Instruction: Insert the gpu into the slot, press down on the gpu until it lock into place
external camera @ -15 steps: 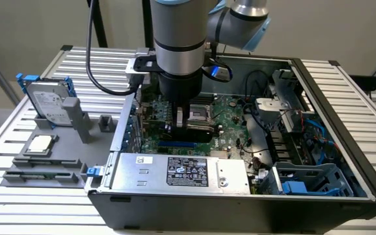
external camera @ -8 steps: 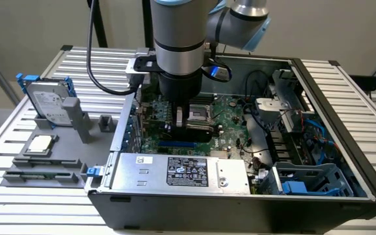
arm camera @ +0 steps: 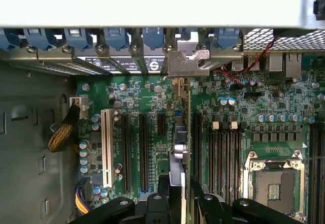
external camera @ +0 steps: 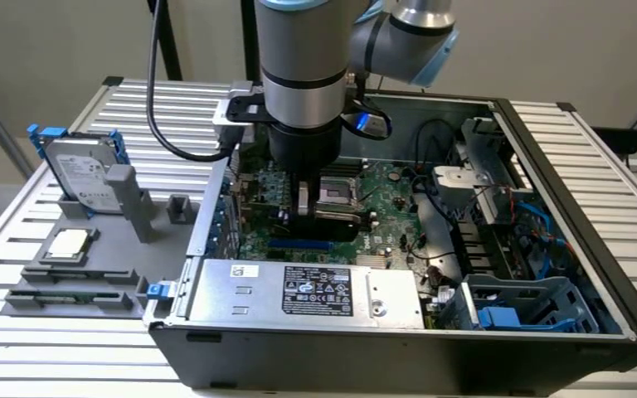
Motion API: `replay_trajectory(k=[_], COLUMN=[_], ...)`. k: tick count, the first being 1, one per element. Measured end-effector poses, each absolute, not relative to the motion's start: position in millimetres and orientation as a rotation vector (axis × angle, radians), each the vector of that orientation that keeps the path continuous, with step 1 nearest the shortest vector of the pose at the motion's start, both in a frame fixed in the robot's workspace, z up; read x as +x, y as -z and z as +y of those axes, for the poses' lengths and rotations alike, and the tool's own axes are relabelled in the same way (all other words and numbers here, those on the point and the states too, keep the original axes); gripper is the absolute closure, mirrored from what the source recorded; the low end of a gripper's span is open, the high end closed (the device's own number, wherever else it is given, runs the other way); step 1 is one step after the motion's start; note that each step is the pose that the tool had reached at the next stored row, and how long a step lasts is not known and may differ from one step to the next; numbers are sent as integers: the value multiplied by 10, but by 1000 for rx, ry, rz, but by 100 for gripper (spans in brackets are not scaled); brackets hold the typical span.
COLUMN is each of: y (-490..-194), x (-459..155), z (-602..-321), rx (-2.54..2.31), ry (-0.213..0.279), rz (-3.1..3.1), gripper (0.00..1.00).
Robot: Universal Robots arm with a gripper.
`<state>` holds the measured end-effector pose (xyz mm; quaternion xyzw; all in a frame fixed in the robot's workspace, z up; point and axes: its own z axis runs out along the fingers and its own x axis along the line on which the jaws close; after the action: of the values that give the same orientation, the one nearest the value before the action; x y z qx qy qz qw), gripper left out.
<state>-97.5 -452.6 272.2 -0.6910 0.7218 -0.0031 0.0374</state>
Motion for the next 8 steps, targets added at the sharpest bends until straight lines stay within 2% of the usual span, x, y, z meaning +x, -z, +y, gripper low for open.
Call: replay_trajectory(k=[8], y=[-2693], x=[-1001], z=[-4526], rx=[-2120], ry=[8], rz=[2218], gripper=[74])
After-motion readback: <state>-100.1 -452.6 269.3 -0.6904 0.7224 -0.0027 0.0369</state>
